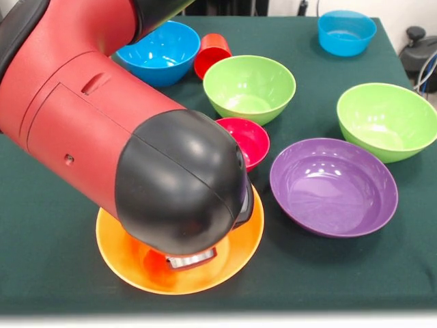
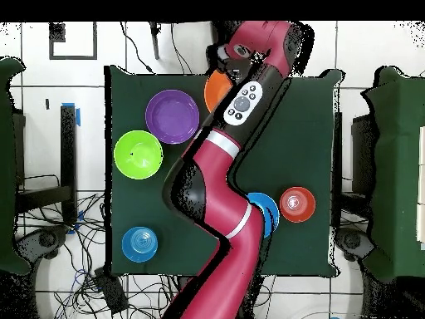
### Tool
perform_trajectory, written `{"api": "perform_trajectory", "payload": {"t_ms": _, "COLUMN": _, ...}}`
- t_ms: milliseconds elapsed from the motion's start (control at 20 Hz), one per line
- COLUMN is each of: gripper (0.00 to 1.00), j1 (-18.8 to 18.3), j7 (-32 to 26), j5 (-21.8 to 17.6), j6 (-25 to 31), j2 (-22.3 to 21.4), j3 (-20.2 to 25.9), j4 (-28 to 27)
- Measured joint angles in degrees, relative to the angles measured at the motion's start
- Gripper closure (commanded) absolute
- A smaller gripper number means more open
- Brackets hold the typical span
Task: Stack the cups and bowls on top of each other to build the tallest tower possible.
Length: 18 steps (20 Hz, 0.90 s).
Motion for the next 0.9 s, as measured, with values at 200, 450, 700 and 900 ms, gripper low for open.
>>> {"api": "perform_trajectory", "payload": {"t_ms": 200, "gripper": 1.00, "j1": 0.1, "j7": 0.0, "j5": -0.6, "j6": 0.1, "j2": -0.4, "j3": 0.0, "j4": 0.3}}
{"api": "perform_trajectory", "payload": {"t_ms": 450, "gripper": 1.00, "j1": 0.1, "j7": 0.0, "j5": -1.3, "j6": 0.1, "j2": -0.5, "j3": 0.0, "j4": 0.4}}
{"api": "perform_trajectory", "payload": {"t_ms": 700, "gripper": 1.00, "j1": 0.1, "j7": 0.0, "j5": -1.4, "j6": 0.1, "j2": -0.5, "j3": 0.0, "j4": 0.4}}
{"api": "perform_trajectory", "payload": {"t_ms": 900, "gripper": 1.00, "j1": 0.1, "j7": 0.0, "j5": -1.4, "j6": -0.3, "j2": -0.5, "j3": 0.1, "j4": 0.4}}
